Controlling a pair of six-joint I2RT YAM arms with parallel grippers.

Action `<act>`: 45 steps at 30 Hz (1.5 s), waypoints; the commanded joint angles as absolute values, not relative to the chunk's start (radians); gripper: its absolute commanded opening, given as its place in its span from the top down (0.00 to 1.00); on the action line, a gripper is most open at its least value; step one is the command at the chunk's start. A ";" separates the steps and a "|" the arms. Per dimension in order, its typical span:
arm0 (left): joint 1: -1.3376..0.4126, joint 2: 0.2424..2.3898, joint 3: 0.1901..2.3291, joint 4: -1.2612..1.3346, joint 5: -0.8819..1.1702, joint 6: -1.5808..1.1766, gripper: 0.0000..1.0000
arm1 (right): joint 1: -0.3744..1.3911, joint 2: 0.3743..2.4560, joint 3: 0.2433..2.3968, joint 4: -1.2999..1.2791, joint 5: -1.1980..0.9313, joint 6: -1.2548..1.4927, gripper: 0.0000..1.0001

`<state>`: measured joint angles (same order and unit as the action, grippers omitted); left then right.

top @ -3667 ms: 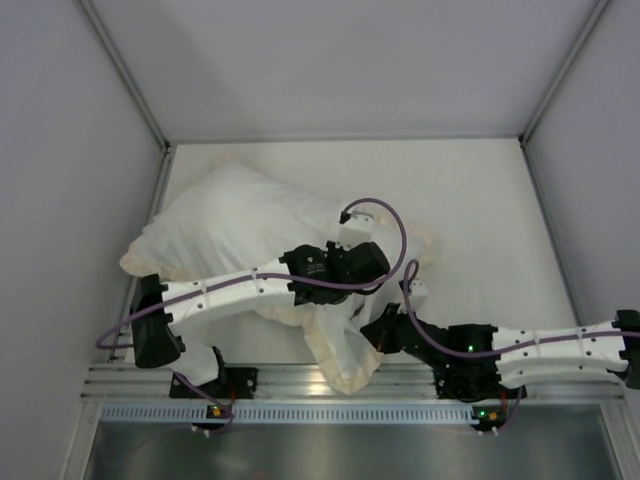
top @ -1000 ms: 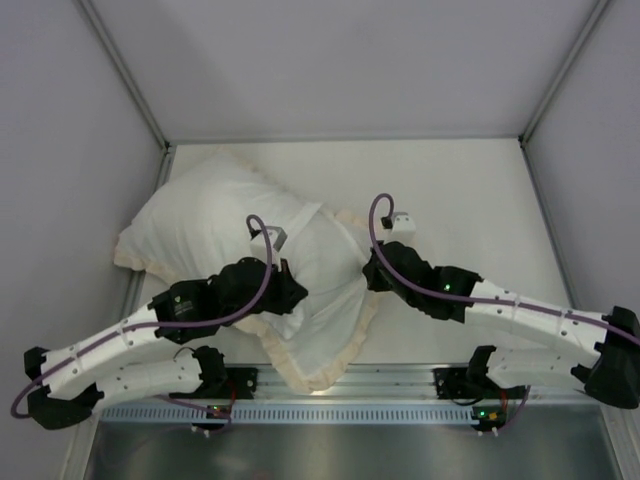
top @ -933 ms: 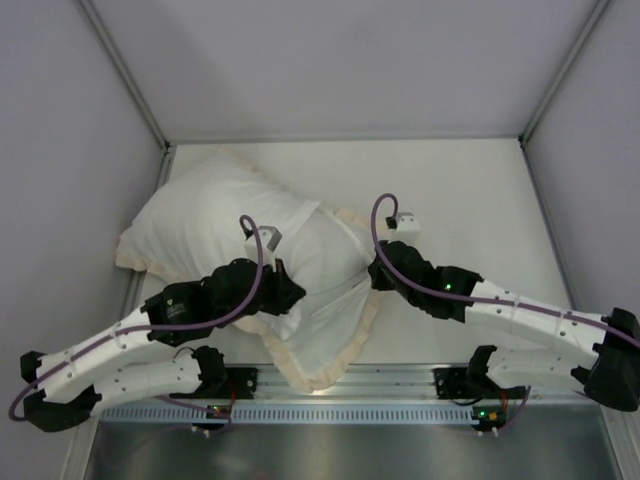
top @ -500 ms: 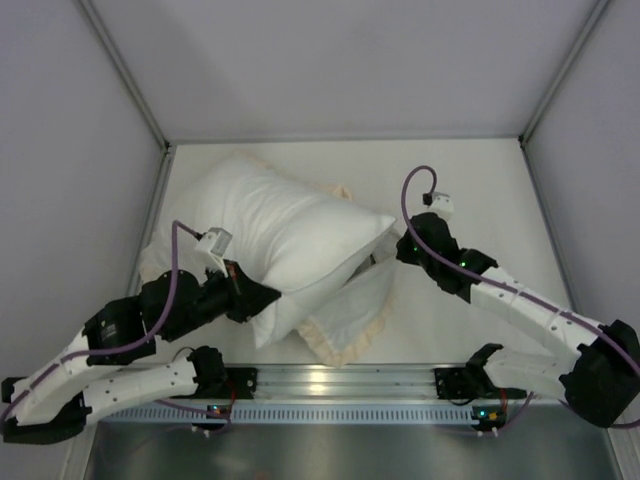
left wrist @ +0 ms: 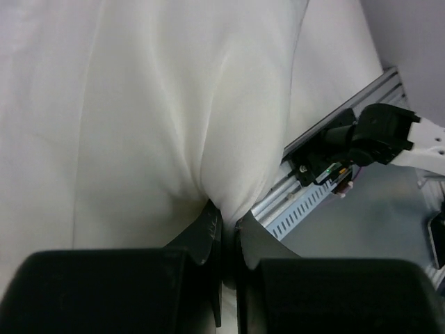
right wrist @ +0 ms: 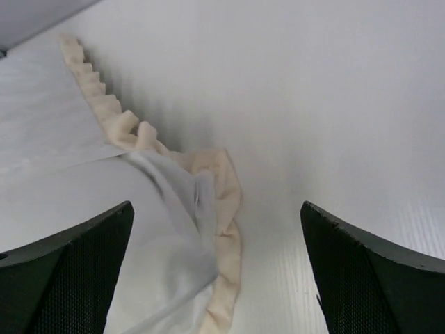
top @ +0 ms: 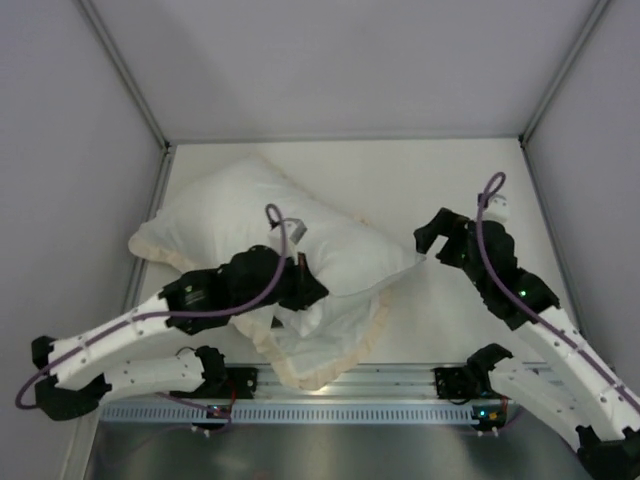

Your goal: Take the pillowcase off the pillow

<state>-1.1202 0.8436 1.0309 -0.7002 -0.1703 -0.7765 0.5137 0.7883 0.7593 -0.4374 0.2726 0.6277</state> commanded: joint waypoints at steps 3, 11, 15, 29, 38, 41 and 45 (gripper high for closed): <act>-1.117 1.221 1.158 -0.321 -0.059 -0.693 1.00 | 0.477 0.634 0.870 -0.730 0.286 0.650 0.01; -1.138 1.399 1.255 -0.293 -0.202 -0.646 0.15 | 0.479 0.494 0.764 -0.738 -0.083 0.770 0.00; -1.150 1.219 1.201 -0.330 -0.273 -0.641 0.12 | 0.479 0.459 0.729 -0.741 -0.086 0.784 0.01; -1.150 0.862 1.054 -0.615 -0.543 -0.742 0.01 | 0.491 0.529 0.427 -0.258 -0.575 0.868 0.01; -1.150 0.906 1.019 -0.643 -0.488 -0.736 0.02 | 0.518 0.426 0.379 -0.198 -0.554 0.925 0.00; -1.150 0.949 1.029 -0.637 -0.459 -0.727 0.06 | 0.528 0.480 0.353 -0.167 -0.542 0.922 0.00; -1.150 1.037 1.052 -0.637 -0.449 -0.726 0.08 | 0.564 0.541 0.290 -0.016 -0.543 0.953 0.01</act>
